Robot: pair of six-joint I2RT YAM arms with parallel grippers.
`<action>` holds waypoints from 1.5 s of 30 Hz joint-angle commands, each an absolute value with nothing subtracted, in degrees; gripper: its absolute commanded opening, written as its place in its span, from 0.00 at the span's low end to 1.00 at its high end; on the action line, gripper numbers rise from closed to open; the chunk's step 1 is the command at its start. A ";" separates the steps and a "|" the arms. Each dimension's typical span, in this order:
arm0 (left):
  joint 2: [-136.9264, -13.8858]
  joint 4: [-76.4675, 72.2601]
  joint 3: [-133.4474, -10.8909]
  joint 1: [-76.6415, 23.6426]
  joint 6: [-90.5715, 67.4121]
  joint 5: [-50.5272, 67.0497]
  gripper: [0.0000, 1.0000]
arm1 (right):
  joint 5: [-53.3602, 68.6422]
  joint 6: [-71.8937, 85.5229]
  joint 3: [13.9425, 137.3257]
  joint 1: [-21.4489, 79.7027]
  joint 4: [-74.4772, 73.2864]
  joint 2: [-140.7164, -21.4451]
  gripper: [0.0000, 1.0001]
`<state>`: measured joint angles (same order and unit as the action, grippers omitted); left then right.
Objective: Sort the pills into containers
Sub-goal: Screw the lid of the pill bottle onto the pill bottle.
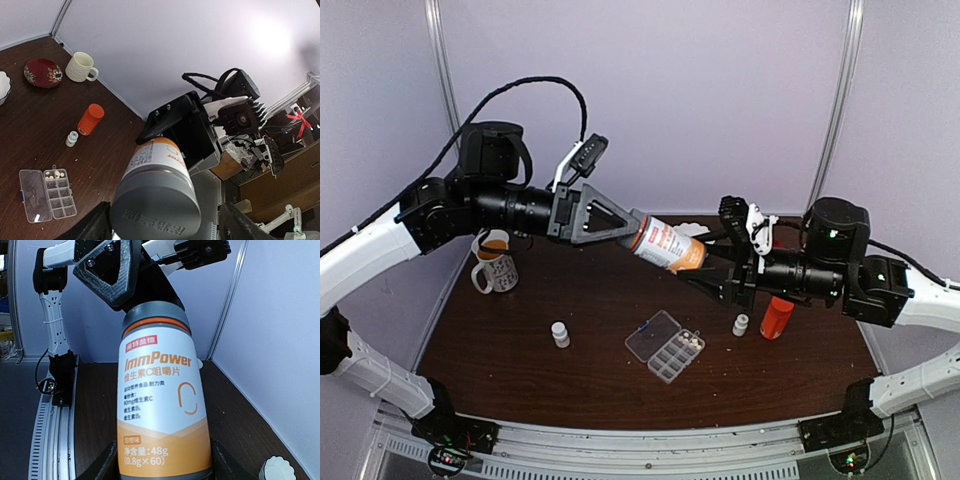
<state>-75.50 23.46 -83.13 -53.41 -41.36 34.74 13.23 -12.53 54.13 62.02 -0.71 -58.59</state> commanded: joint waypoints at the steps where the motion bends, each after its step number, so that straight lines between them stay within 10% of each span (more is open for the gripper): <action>1: -76.05 23.41 -83.41 -53.18 -41.17 35.14 0.71 | 12.55 -12.88 57.25 62.49 -1.05 -59.25 0.00; 24: -75.42 23.46 -78.86 -53.34 -5.10 37.92 0.13 | 33.15 8.87 62.62 61.70 -0.47 -62.51 0.00; 45: -74.64 26.48 -77.34 -56.80 68.99 24.23 0.00 | 39.30 17.60 59.07 61.00 3.54 -62.11 0.00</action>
